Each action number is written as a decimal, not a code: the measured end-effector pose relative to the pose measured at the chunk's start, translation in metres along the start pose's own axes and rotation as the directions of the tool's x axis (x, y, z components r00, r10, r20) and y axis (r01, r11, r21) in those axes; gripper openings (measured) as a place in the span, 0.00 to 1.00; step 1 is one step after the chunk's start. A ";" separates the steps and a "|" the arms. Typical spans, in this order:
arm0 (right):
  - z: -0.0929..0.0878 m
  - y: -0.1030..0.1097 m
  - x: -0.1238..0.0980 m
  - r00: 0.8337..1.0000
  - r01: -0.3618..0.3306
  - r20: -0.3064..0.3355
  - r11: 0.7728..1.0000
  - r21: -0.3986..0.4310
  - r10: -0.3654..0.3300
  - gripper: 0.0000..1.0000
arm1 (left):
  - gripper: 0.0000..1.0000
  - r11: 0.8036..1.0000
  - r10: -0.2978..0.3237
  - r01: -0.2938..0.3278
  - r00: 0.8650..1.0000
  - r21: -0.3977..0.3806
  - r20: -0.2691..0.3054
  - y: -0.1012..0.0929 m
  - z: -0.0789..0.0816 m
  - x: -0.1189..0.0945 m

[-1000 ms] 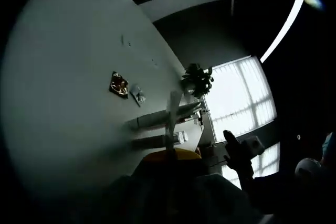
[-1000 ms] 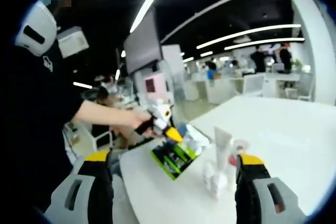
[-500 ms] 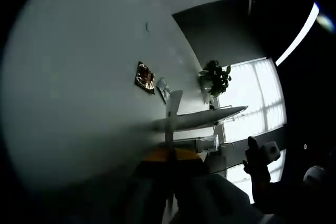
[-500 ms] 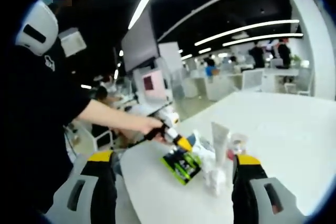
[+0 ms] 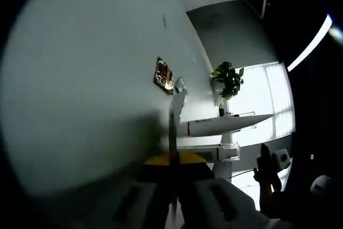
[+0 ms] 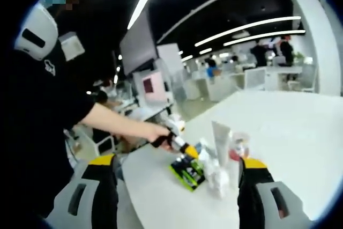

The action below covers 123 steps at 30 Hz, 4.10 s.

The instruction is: Arrange the skincare products in the storage area until every visible bottle or jar stands upright without overlapping.

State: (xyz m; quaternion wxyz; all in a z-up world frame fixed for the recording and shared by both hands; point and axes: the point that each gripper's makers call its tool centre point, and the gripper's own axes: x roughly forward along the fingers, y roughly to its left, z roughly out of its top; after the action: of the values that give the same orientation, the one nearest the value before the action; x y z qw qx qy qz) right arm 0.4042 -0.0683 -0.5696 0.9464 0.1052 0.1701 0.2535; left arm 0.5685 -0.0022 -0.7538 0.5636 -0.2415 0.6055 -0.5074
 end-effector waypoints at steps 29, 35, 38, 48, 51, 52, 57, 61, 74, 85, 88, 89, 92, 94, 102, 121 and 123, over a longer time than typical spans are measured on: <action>-0.006 -0.001 0.003 1.000 -0.013 -0.008 0.999 0.035 0.013 0.90 | 0.03 1.000 0.013 -0.013 1.000 -0.016 0.020 0.008 0.006 0.000; -0.007 0.000 0.002 1.000 -0.014 -0.009 0.999 0.039 0.014 0.89 | 0.14 0.999 0.037 -0.037 0.998 -0.011 0.043 0.008 0.004 0.001; -0.007 0.000 0.002 1.000 -0.015 -0.008 0.999 0.040 0.015 0.89 | 0.16 0.999 0.053 -0.052 0.997 -0.014 0.053 0.010 0.005 0.001; -0.002 0.002 0.002 1.000 -0.022 0.002 0.999 0.037 0.022 0.88 | 0.42 0.998 0.065 -0.064 0.995 -0.013 0.073 -0.003 0.003 0.003; -0.003 0.004 0.002 1.000 -0.026 -0.002 0.999 0.038 0.026 0.88 | 0.48 0.998 0.066 -0.065 0.994 -0.014 0.089 -0.007 0.005 0.001; -0.003 0.004 0.002 1.000 -0.026 -0.002 0.999 0.037 0.026 0.88 | 0.50 0.998 0.069 -0.068 0.993 -0.012 0.091 -0.008 0.005 0.001; -0.002 0.005 0.001 1.000 -0.027 0.002 0.999 0.040 0.027 0.88 | 0.63 0.997 0.074 -0.073 0.991 -0.014 0.113 -0.013 0.006 -0.005; -0.001 0.006 0.001 0.999 -0.031 0.008 0.999 0.041 0.031 0.88 | 0.70 0.995 0.099 -0.097 0.986 -0.016 0.135 -0.012 0.009 -0.011; 0.002 0.011 0.000 0.999 -0.040 0.009 0.999 0.030 0.040 0.88 | 0.75 0.996 0.086 -0.079 0.981 -0.047 0.175 -0.020 0.012 -0.028; 0.007 0.017 -0.004 0.999 -0.036 0.019 0.999 0.019 0.036 0.89 | 0.79 0.994 0.095 -0.105 0.971 0.031 0.219 -0.031 0.010 -0.042; 0.008 0.018 -0.006 0.999 -0.032 0.020 0.999 0.013 0.032 0.90 | 0.81 0.978 0.126 -0.167 0.953 0.129 0.276 -0.037 0.012 -0.051; 0.008 0.018 -0.007 0.999 -0.031 0.022 0.999 0.012 0.031 0.90 | 0.80 0.971 0.131 -0.180 0.950 0.154 0.283 -0.039 0.011 -0.054; 0.008 0.019 -0.008 0.999 -0.026 0.026 1.000 0.013 0.025 0.91 | 0.84 0.953 0.144 -0.209 0.949 0.218 0.280 -0.044 0.002 -0.059; 0.008 0.020 -0.008 0.999 -0.024 0.026 1.000 0.015 0.023 0.93 | 0.89 0.949 0.144 -0.205 0.958 0.238 0.248 -0.048 -0.009 -0.060; 0.007 0.024 -0.010 0.999 -0.026 0.018 1.000 0.014 0.026 0.96 | 0.98 0.915 0.171 -0.237 0.961 0.325 0.219 -0.061 -0.035 -0.075; 0.017 0.035 -0.034 0.999 0.005 0.045 1.000 0.009 -0.005 0.99 | 0.99 0.711 0.270 -0.386 0.922 0.588 0.279 -0.099 -0.073 -0.116; 0.016 0.036 -0.039 0.998 0.012 0.054 1.000 0.016 -0.012 0.99 | 0.99 0.725 0.242 -0.374 0.924 0.578 0.295 -0.107 -0.074 -0.119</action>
State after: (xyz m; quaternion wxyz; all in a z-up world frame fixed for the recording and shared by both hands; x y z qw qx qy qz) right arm 0.3624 -0.0598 -0.5338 0.9513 0.1183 0.1473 0.2436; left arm 0.4992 0.0871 -0.6179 0.7455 0.0139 0.3750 -0.5508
